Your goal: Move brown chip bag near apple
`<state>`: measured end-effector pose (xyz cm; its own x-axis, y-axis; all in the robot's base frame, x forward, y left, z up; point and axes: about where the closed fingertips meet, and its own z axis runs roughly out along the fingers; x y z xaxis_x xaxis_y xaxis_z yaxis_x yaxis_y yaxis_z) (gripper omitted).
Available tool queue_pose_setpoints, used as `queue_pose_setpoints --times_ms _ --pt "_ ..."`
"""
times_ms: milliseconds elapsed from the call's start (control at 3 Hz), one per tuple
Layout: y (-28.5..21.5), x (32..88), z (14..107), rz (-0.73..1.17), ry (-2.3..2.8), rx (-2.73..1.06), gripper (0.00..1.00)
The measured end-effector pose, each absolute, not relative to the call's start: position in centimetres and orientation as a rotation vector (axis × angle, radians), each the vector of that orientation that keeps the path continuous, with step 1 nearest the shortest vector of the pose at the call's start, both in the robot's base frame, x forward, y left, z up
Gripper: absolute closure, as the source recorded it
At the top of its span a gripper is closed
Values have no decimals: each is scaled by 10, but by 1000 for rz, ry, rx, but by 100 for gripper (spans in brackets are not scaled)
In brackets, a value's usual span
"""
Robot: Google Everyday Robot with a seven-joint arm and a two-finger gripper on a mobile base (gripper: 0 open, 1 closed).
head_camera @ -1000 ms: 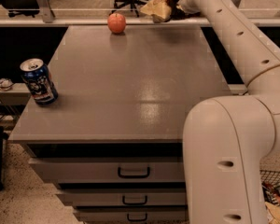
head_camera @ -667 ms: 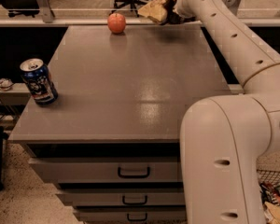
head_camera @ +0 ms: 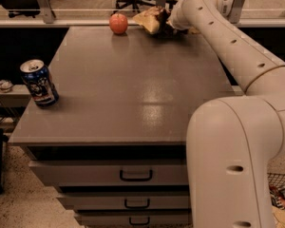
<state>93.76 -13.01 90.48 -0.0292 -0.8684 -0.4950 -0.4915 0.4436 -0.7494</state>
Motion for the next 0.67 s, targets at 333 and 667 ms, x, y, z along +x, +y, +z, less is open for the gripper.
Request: queue_pose_setpoints --times_ms 333,667 --pt "-115 931 888 -405 1692 -1201 53" --pt "-109 926 880 -371 1702 -1203 29"
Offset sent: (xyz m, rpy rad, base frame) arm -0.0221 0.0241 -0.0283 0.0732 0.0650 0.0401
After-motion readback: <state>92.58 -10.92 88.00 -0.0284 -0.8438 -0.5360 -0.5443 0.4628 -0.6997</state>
